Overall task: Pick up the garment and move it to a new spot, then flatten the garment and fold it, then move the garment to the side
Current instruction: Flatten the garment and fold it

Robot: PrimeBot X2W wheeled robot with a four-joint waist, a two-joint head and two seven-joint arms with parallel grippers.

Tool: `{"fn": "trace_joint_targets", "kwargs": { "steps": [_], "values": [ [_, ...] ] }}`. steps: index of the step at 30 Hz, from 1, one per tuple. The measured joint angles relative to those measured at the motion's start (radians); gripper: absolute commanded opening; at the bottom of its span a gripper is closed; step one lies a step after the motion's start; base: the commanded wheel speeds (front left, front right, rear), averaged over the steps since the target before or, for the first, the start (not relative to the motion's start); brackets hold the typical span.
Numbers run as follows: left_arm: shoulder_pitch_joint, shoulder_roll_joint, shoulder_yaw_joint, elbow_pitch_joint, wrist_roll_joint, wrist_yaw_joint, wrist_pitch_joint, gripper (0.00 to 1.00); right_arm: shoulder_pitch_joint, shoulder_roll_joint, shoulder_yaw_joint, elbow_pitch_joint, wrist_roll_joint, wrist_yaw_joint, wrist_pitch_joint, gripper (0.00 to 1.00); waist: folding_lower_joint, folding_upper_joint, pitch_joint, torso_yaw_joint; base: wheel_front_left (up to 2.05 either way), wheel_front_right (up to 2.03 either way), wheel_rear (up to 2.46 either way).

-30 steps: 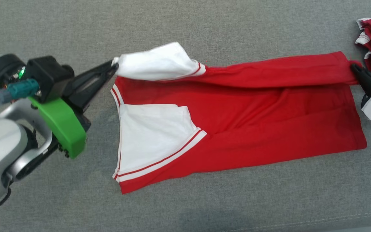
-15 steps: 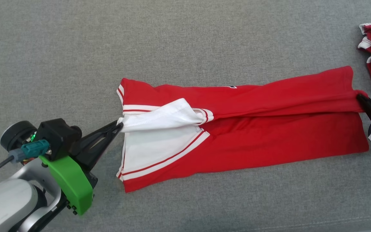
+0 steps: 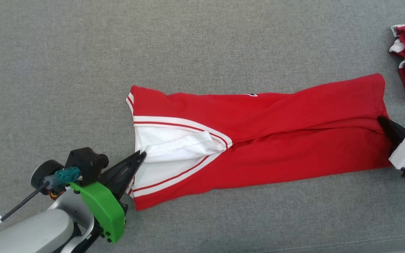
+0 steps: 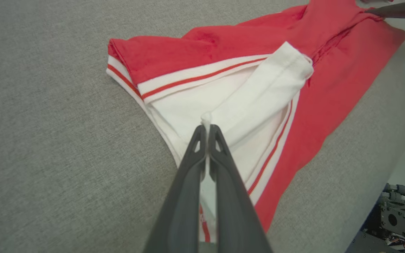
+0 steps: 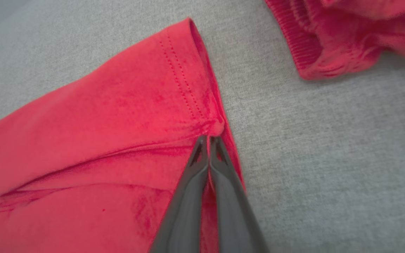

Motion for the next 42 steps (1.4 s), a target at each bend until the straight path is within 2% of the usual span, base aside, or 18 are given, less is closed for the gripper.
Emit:
{"fn": "trace_joint_targets", "kwargs": {
  "steps": [1,3,7,13,17,21,26,29,32,35,42],
  "values": [
    [0.012,-0.013,0.006,0.011,-0.015,0.005,-0.015,1.00,0.001,0.003,0.003,0.005,0.000,0.000,-0.005,0.26,0.0000,0.0000,-0.004,0.000,0.00,0.00,0.00],
    [0.035,-0.035,0.028,0.038,-0.050,0.021,-0.053,1.00,0.006,0.007,0.017,0.005,-0.005,0.000,-0.029,1.00,0.0000,0.0000,-0.016,0.001,0.00,0.00,0.00],
    [0.085,-0.065,0.071,0.080,-0.094,0.053,-0.139,1.00,0.029,0.008,0.029,-0.013,-0.019,0.000,-0.147,1.00,0.0000,0.0000,-0.046,0.001,0.00,0.00,0.00],
    [0.192,-0.125,0.220,0.120,-0.114,0.145,-0.202,1.00,0.094,-0.003,0.062,-0.029,-0.096,0.000,-0.338,1.00,0.0000,0.0000,-0.110,0.000,0.00,0.00,0.00],
    [0.302,-0.233,0.397,0.117,-0.050,0.166,-0.206,1.00,0.145,0.023,0.058,-0.008,-0.155,0.000,-0.467,1.00,0.0000,0.0000,-0.156,0.002,0.00,0.00,0.00],
    [0.446,-0.343,0.505,0.139,0.054,0.165,-0.206,1.00,0.187,0.074,0.031,0.029,-0.197,0.000,-0.559,1.00,0.0000,0.0000,-0.196,0.010,0.00,0.00,0.00],
    [0.556,-0.469,0.597,0.161,0.209,0.147,-0.206,1.00,0.210,0.113,-0.010,0.089,-0.218,0.000,-0.587,1.00,0.0000,0.0000,-0.220,0.039,0.00,0.00,0.00],
    [0.607,-0.549,0.655,0.170,0.267,0.107,-0.206,1.00,0.206,0.130,-0.032,0.130,-0.184,0.000,-0.589,1.00,0.0000,0.0000,-0.226,0.064,0.00,0.00,0.00],
    [0.639,-0.600,0.711,0.185,0.360,0.078,-0.206,1.00,0.188,0.126,-0.040,0.181,-0.149,0.000,-0.555,1.00,0.0000,0.0000,-0.231,0.088,0.00,0.00,0.00],
    [0.672,-0.643,0.738,0.212,0.435,0.048,-0.206,1.00,0.150,0.111,-0.039,0.234,-0.127,0.000,-0.505,1.00,0.0000,0.0000,-0.233,0.110,0.00,0.00,0.00],
    [0.684,-0.703,0.776,0.240,0.597,-0.006,-0.206,1.00,0.062,0.076,-0.022,0.360,-0.061,0.000,-0.411,1.00,0.0000,0.0000,-0.226,0.150,0.00,0.00,0.00]
  ]
}}
